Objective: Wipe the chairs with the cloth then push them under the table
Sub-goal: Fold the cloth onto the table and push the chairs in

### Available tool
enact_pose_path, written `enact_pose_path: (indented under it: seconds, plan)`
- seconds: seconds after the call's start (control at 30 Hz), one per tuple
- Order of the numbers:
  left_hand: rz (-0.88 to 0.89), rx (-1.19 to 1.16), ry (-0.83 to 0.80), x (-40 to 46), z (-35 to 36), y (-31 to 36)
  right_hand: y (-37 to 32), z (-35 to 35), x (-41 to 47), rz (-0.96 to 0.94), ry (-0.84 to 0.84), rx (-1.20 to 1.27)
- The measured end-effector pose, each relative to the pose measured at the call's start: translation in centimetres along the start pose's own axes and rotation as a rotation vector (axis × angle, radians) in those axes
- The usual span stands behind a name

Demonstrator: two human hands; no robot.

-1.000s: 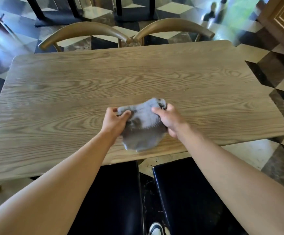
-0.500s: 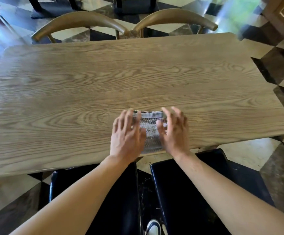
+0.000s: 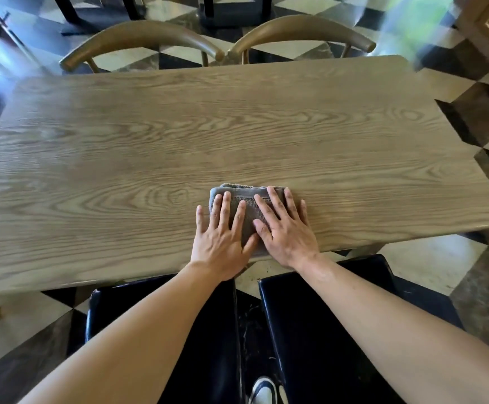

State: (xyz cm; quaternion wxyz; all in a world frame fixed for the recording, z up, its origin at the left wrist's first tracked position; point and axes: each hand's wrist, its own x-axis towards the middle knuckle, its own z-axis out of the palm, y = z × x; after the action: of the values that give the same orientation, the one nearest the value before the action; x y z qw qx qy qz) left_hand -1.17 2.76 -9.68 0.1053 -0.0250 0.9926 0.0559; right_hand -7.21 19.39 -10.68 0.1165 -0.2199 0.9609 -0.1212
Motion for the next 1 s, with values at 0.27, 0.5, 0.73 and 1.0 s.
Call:
enact_pose_path:
  seconds: [0.27,0.5,0.73,1.0]
  plan:
    - [-0.113,-0.021,0.044,-5.7,-2.1,-1.9,-3.6,-2.3,-3.8,-0.049,0.043,0.023]
    - [-0.23,-0.043,0.081,-15.3,-5.3,-3.8,-9.9,-2.6,-10.7,-0.087,0.016,0.016]
    - [-0.308,-0.05,0.021,-26.2,-6.8,-7.6,-17.3,-1.4,-18.7,-0.032,0.019,0.073]
    - [-0.294,-0.062,0.047,-39.1,-3.7,-14.7,-23.8,1.8,-29.2,0.084,-0.038,0.064]
